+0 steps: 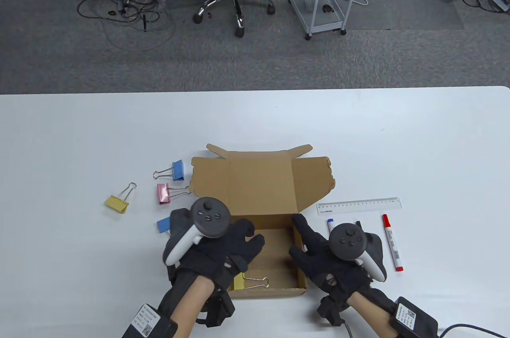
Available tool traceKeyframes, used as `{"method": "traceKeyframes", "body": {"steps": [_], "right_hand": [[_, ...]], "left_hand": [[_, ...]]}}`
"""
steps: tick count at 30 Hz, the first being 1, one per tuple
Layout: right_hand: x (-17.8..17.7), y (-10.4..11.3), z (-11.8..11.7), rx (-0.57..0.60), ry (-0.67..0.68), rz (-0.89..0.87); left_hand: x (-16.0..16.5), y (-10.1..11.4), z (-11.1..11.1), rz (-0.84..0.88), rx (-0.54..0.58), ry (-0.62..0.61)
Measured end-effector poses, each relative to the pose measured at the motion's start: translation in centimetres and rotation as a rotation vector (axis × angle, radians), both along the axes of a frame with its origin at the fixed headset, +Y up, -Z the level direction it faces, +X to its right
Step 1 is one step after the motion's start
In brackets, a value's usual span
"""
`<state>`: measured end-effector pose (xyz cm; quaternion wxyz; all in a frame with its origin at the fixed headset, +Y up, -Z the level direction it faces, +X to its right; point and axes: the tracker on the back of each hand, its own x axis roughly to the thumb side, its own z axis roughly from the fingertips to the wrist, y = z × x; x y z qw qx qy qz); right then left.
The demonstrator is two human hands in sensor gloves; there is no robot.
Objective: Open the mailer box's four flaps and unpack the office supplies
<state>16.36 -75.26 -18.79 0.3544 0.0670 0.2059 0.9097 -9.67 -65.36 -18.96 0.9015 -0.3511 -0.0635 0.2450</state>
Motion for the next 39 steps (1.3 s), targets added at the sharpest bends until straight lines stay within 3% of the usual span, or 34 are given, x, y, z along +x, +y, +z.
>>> {"method": "traceKeyframes", "body": {"steps": [5, 13, 26, 33, 39], "right_hand": [[0.0, 0.0, 0.0, 0.004, -0.005, 0.008], [-0.1, 0.0, 0.1, 0.010, -0.009, 0.014], [-0.1, 0.0, 0.1, 0.011, -0.010, 0.013], [-0.2, 0.0, 0.3, 0.019, -0.003, 0.019], [-0.2, 0.0, 0.3, 0.019, -0.002, 0.015]], "left_hand": [[2.8, -4.0, -0.8, 0.015, -0.205, -0.099], [4.4, -7.6, -1.7, -0.142, -0.417, -0.170], [5.1, -8.7, -3.2, -0.240, -0.350, -0.192], [5.5, -9.7, -3.0, -0.128, -0.396, -0.208], [5.4, -9.2, -2.8, 0.023, -0.315, -0.177]]}}
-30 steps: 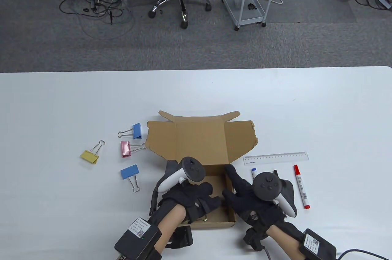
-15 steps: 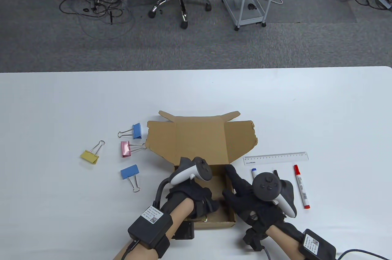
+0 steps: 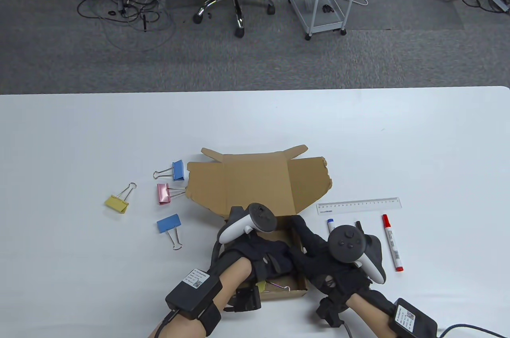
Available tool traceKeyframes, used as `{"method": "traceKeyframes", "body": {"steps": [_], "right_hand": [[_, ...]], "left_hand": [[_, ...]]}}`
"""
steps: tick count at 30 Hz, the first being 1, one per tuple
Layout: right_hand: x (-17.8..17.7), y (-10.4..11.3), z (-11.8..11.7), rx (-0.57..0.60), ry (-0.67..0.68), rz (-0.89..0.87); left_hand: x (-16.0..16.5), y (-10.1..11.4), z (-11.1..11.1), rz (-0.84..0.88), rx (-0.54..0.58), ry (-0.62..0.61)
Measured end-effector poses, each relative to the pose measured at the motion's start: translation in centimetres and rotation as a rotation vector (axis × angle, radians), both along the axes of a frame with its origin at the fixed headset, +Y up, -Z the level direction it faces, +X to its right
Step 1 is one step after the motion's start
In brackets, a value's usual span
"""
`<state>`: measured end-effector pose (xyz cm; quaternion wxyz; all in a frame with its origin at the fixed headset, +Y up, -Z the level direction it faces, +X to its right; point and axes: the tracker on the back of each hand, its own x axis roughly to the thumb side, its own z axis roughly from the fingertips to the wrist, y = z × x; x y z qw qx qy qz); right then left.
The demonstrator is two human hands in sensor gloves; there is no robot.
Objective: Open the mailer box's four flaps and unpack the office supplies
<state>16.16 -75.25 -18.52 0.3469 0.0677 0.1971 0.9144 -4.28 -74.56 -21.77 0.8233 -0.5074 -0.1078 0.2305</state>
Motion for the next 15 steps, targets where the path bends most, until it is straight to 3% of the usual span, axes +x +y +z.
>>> {"method": "traceKeyframes", "body": {"steps": [3, 6, 8, 15], "right_hand": [[-0.03, 0.01, 0.01, 0.001, 0.001, 0.002], [-0.02, 0.00, 0.00, 0.000, 0.001, 0.002], [-0.02, 0.00, 0.00, 0.000, 0.000, 0.002], [-0.03, 0.01, 0.00, 0.002, -0.001, 0.005]], "left_hand": [[-0.26, 0.64, 0.16, -0.106, 0.062, 0.034], [-0.10, 0.54, 0.40, -0.286, 0.072, -0.046], [0.03, -0.01, 0.67, -0.279, 0.009, -0.051], [-0.43, -0.12, -0.02, -0.246, 0.002, -0.028]]}}
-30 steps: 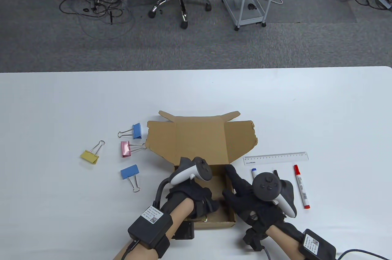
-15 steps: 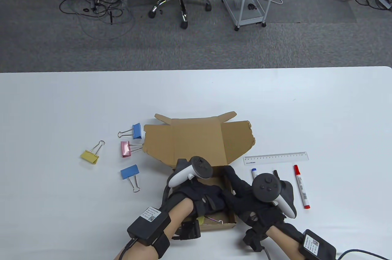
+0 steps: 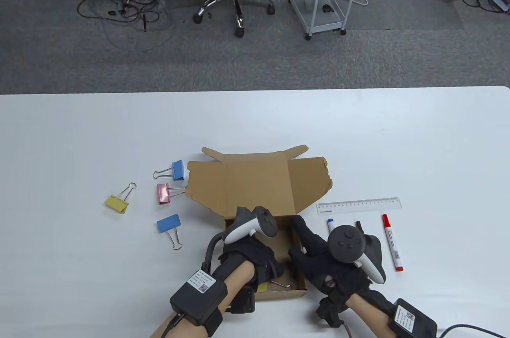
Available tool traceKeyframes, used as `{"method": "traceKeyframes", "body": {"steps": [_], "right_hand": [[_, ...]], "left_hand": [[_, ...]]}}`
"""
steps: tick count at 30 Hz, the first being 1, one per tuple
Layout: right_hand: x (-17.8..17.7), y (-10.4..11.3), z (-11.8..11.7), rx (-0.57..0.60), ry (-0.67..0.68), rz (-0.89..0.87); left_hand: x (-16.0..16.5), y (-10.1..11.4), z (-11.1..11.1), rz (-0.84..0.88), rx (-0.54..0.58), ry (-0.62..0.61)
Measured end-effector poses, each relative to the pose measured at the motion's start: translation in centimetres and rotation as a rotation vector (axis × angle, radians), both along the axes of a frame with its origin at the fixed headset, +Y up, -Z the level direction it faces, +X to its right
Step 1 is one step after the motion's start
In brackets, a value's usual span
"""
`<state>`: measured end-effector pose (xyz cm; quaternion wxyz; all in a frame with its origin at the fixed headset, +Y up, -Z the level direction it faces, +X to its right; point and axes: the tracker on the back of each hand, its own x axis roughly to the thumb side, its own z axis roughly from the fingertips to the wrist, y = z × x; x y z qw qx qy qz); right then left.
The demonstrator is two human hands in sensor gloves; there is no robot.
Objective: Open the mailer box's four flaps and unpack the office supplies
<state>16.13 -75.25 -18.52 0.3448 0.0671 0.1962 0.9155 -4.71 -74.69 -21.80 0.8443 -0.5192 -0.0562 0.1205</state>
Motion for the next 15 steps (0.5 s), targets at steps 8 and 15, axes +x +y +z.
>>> {"method": "traceKeyframes", "body": {"steps": [8, 15], "right_hand": [[0.0, 0.0, 0.0, 0.000, 0.001, 0.001], [0.0, 0.0, 0.0, -0.001, 0.001, -0.001]], "left_hand": [[0.6, -0.1, 0.2, -0.001, -0.018, -0.060], [1.4, 0.2, 0.4, -0.014, 0.039, -0.112]]}}
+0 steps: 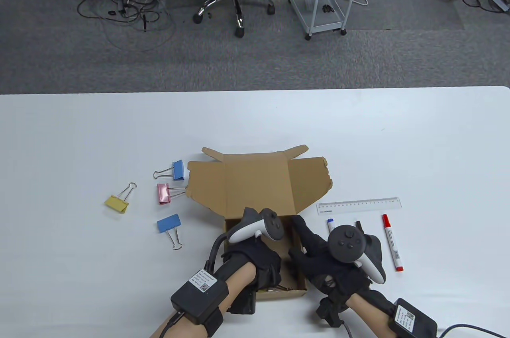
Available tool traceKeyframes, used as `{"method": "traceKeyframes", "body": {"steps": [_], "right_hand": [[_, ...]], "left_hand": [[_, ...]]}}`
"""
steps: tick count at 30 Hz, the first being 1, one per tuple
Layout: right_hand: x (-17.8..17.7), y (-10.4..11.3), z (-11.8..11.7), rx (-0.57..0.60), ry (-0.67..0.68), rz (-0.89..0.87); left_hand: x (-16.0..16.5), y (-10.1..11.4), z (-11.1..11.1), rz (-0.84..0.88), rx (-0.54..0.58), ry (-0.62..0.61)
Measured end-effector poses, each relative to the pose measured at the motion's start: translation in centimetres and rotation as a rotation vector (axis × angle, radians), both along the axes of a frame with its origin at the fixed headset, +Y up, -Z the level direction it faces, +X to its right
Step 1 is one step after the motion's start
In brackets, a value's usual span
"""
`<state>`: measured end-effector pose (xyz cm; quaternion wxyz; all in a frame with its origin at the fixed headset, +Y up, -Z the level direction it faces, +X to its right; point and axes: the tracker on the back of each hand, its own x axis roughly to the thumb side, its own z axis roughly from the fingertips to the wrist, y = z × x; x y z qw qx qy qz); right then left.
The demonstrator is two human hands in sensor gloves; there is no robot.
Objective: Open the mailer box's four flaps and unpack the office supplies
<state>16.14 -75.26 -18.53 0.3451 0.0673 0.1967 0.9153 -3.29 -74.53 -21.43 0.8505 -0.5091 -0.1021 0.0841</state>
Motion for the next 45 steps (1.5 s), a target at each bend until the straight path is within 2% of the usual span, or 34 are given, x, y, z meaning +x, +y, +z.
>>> {"method": "traceKeyframes", "body": {"steps": [4, 13, 18, 23, 27, 30, 35, 39, 45], "right_hand": [[0.0, 0.0, 0.0, 0.001, 0.000, 0.002], [0.0, 0.0, 0.0, 0.001, 0.000, 0.002], [0.0, 0.0, 0.0, 0.000, -0.001, 0.001], [0.0, 0.0, 0.0, -0.001, -0.001, 0.000], [0.0, 0.0, 0.0, -0.001, -0.001, 0.000], [0.0, 0.0, 0.0, 0.000, -0.002, 0.001], [0.1, 0.0, 0.0, -0.002, -0.002, 0.001], [0.1, 0.0, 0.0, -0.002, -0.002, 0.001], [0.1, 0.0, 0.0, -0.002, -0.001, 0.002]], "left_hand": [[-0.5, 1.0, 0.0, -0.046, 0.155, -0.034], [-5.4, 7.2, -0.4, 0.277, 0.370, 0.189], [-10.1, 10.6, 0.3, 0.354, 0.607, 0.355], [-16.3, 11.8, 1.1, 0.419, 0.777, 0.574], [-22.0, 10.7, 1.3, 0.368, 0.872, 0.768], [-25.7, 8.3, 1.2, 0.310, 0.890, 0.901], [-30.1, 3.7, 1.1, 0.203, 0.834, 1.040], [-32.0, 0.6, 1.3, 0.131, 0.774, 1.073], [-33.1, -1.6, 1.4, 0.069, 0.736, 1.043]]}}
